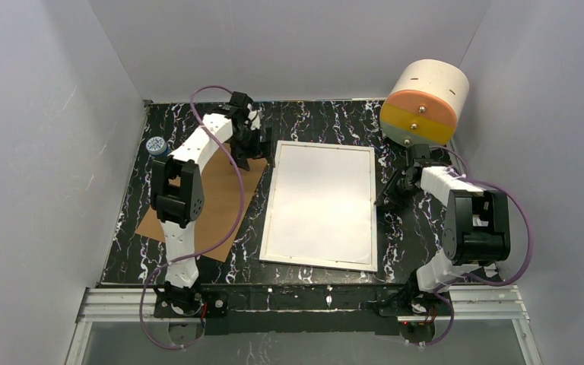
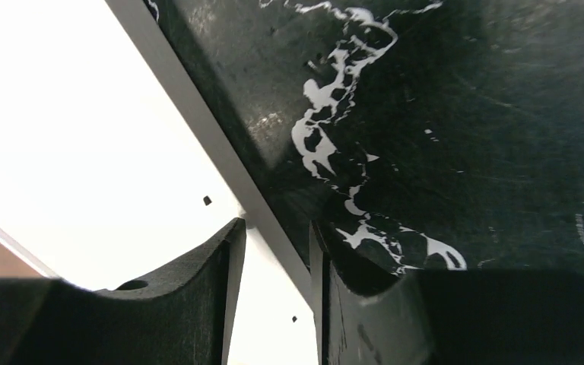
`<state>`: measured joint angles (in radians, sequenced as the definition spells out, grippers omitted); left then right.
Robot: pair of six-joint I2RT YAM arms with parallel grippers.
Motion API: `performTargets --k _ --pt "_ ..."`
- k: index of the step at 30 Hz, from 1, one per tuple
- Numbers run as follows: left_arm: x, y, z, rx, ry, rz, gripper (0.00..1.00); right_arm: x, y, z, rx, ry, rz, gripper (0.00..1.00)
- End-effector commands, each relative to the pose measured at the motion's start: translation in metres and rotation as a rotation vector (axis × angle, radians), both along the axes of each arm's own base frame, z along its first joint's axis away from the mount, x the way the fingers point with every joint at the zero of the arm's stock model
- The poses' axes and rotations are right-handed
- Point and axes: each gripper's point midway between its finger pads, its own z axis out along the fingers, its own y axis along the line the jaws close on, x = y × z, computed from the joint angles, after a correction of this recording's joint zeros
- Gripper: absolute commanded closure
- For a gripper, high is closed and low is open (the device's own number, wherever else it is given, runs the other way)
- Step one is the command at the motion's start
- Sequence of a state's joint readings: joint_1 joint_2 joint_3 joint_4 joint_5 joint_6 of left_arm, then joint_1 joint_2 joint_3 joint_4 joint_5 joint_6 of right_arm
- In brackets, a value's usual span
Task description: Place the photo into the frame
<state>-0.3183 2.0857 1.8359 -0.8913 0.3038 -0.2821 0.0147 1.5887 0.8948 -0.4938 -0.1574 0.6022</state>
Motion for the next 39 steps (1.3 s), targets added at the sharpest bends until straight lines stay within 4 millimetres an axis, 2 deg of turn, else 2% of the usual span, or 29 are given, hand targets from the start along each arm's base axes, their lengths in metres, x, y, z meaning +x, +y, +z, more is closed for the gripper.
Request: performTargets --k 1,9,14,17,20,22,23,24,26,28,30,34,37,39 --pt "0.005 0.047 -0.001 0.106 -0.028 0.144 0.12 0.008 0.024 0.009 0.113 -0.028 0.068 0.56" --pt "0.017 0.119 -0.014 0.181 -0.030 0.358 0.15 0.018 0.047 0.008 0.158 -0.059 0.141 0.58" --pt "0.029 0.157 -0.009 0.191 -0.053 0.467 0.16 0.031 0.037 0.017 0.087 -0.082 0.128 0.57" --pt "0.034 0.173 -0.005 0.216 -0.072 0.496 0.16 0.035 0.021 0.034 -0.007 -0.085 0.092 0.50" --pt "0.039 0.206 0.000 0.272 -0.095 0.557 0.15 0.037 0.004 0.058 -0.113 -0.093 0.059 0.37" --pt "0.044 0.222 0.002 0.288 -0.106 0.580 0.15 0.042 0.003 0.076 -0.141 -0.127 0.067 0.30" --pt "0.048 0.230 0.002 0.293 -0.112 0.582 0.14 0.046 0.011 0.087 -0.124 -0.158 0.084 0.28" --pt "0.053 0.237 0.002 0.297 -0.122 0.580 0.14 0.051 0.020 0.097 -0.106 -0.190 0.102 0.27" --pt "0.062 0.250 0.003 0.306 -0.146 0.556 0.13 0.060 0.054 0.115 -0.024 -0.239 0.136 0.26" --pt "0.068 0.262 0.000 0.332 -0.161 0.518 0.13 0.068 0.094 0.131 0.059 -0.279 0.165 0.26" --pt "0.071 0.268 -0.002 0.316 -0.172 0.509 0.13 0.067 0.145 0.138 0.134 -0.297 0.205 0.26" --pt "0.075 0.281 -0.012 0.339 -0.211 0.508 0.10 0.062 0.238 0.140 0.275 -0.275 0.232 0.26" --pt "0.075 0.294 -0.021 0.328 -0.220 0.518 0.10 0.054 0.297 0.140 0.330 -0.235 0.267 0.26" --pt "0.077 0.298 -0.027 0.294 -0.227 0.515 0.10 0.049 0.329 0.128 0.322 -0.190 0.266 0.27"
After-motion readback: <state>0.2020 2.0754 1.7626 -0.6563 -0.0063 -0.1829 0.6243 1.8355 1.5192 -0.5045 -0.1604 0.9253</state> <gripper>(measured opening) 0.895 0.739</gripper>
